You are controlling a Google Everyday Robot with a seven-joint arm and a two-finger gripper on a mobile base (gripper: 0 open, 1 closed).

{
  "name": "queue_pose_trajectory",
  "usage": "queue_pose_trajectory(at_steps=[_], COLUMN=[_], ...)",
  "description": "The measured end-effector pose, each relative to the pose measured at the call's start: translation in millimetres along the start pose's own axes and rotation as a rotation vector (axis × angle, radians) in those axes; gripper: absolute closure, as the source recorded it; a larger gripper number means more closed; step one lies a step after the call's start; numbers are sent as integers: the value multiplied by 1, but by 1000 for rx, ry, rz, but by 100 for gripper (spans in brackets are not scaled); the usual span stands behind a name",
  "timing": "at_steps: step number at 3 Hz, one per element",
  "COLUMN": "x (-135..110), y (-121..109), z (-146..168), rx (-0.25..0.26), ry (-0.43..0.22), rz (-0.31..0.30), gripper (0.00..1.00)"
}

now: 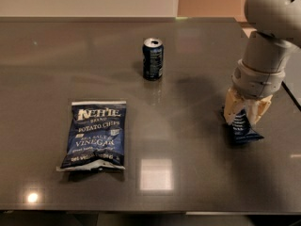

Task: Move rxbar blueberry near blue chip bag

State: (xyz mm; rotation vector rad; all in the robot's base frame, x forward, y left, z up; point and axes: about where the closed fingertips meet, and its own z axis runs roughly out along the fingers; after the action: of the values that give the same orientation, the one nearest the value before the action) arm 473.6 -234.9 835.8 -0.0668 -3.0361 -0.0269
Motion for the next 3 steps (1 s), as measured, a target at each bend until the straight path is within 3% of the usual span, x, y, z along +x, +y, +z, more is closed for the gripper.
queue_pose_trajectory(at_steps=[2, 3], x=[-2, 3], y=[28, 58], z=[-51, -61], rx=[-64, -98], ry=[-93, -124], rz=[-77, -160], gripper=[100, 100])
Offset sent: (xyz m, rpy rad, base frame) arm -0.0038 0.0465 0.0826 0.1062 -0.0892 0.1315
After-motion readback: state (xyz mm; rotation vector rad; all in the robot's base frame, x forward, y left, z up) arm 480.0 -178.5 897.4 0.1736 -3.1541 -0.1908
